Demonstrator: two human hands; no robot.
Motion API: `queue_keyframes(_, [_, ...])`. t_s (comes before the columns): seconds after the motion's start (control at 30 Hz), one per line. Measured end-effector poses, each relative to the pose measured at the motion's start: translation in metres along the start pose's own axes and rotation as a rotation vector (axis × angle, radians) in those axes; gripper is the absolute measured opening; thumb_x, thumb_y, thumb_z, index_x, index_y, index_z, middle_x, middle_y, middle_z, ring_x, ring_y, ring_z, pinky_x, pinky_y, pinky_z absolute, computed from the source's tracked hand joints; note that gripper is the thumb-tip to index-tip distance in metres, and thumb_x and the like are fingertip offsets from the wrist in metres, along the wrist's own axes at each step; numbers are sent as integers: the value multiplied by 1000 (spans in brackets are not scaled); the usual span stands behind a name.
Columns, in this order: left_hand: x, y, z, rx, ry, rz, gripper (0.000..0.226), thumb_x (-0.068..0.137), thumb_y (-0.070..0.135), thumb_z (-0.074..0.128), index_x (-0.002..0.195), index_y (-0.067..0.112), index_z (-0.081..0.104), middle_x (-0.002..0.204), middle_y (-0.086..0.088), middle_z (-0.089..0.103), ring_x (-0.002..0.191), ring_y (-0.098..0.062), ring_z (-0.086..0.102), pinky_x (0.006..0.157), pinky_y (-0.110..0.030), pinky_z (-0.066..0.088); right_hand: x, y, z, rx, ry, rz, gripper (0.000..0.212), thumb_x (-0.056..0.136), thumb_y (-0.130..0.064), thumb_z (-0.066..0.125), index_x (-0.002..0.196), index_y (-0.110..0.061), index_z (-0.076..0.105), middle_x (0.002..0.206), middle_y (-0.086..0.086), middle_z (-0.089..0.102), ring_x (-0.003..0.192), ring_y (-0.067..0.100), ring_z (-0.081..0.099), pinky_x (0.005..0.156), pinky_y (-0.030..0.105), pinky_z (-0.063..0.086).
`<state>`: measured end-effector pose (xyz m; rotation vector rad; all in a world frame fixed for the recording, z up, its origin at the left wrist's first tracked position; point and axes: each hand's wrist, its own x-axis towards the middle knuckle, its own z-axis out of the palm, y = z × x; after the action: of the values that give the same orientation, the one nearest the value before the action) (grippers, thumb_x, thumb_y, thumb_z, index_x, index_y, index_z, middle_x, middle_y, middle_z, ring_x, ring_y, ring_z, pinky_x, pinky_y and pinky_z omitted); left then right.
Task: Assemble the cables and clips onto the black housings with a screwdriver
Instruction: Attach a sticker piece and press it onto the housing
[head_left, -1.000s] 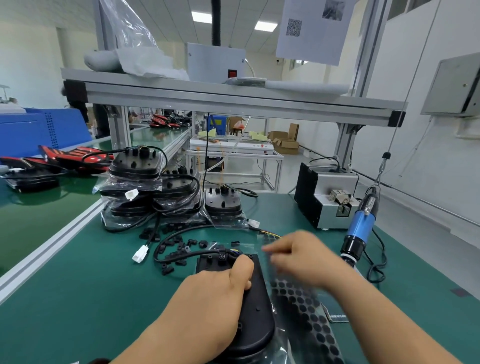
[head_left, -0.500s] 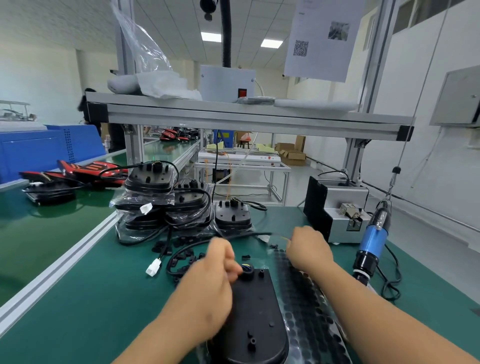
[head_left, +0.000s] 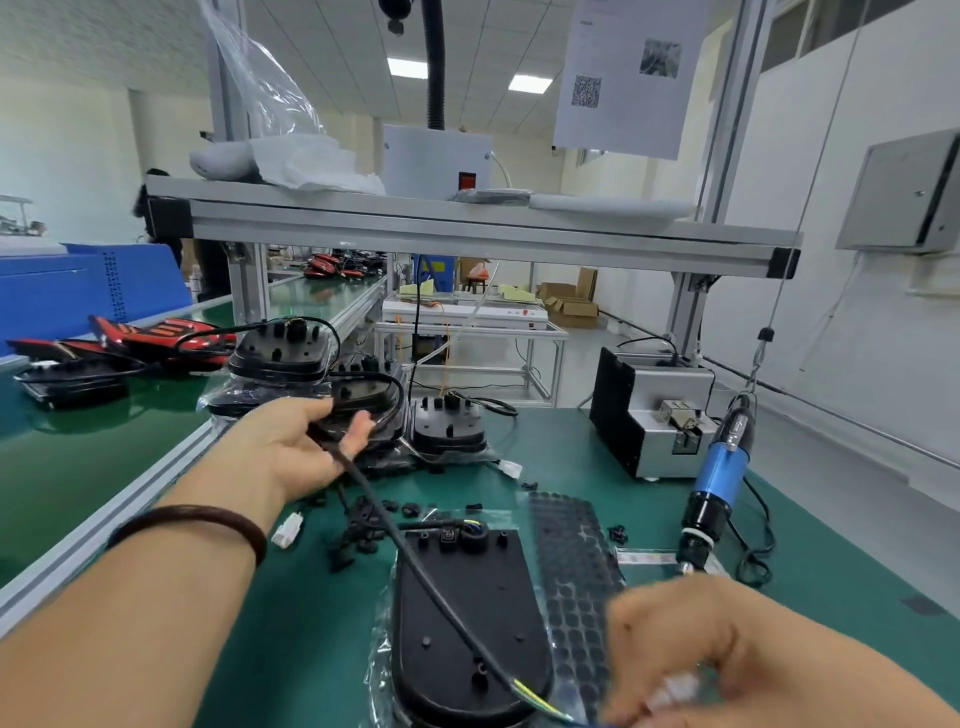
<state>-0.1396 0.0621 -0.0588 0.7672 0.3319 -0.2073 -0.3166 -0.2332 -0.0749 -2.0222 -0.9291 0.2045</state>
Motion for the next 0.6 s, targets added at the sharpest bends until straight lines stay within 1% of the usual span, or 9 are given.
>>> queue_keyframes(0.03, [-1,1,-5,41,9,-5,17,100,7,43,105,-9,46,102,-27,50,89,-17,59,50,-21,55,-6,5,-4,35,-70,44,7,85,-10,73,78,-8,72,75,-4,62,74,15,60,71,26,43])
queue_keyframes(0.07, [-4,1,-9,104,16,-27,13,99,5,42,96,-7,48,87,-22,52,69,-10,57,38,-15,47,-13,11,-10,58,-119,87,11,87,-6,69,76,-7,69,73,-2,57,72,15,55,69,28,38])
queue_keyframes(0.13, [-11,-1,-17,268,30,-56,17,98,5,42,82,1,46,58,-9,49,34,-3,38,27,-10,31,-23,24,-24,119,-140,142,13,89,-10,67,77,-5,69,73,0,55,69,16,51,67,26,35])
queue_keyframes(0.17, [-15,-4,-21,363,40,-47,19,99,7,42,80,4,45,50,-3,45,29,-2,31,26,-10,27,-26,30,-32,151,-114,159,14,88,-16,70,80,-4,71,73,-1,58,67,15,52,66,22,38])
queue_keyframes(0.23, [-25,-10,-26,537,46,7,19,101,12,41,86,4,50,45,0,43,28,-2,26,26,-9,26,-24,41,-42,277,-9,204,24,81,-25,78,82,-2,72,64,-2,60,54,12,50,56,19,39])
queue_keyframes(0.33, [-42,-17,-38,685,32,132,18,99,11,45,102,2,60,50,0,48,32,-3,32,30,-11,32,-2,61,-44,489,381,332,38,62,-26,89,81,-6,62,49,5,46,40,13,35,41,19,33])
queue_keyframes(0.4, [-54,-24,-49,745,28,183,19,96,12,49,105,5,65,53,0,52,37,-5,39,36,-14,35,24,71,-40,571,614,425,35,66,-14,82,85,-10,53,51,5,43,40,14,35,39,21,33])
queue_keyframes(0.47, [-67,-36,-60,791,58,209,19,93,12,53,104,9,68,58,-1,60,43,-6,45,41,-15,34,52,79,-35,588,755,481,29,75,-3,75,89,-11,51,56,2,50,42,12,43,40,21,35])
queue_keyframes(0.6, [-86,-68,-79,749,70,151,15,88,4,62,102,9,66,76,-11,74,42,-6,56,34,-14,39,97,85,-20,511,879,517,16,81,3,66,81,-6,53,48,-1,49,40,9,42,38,20,30])
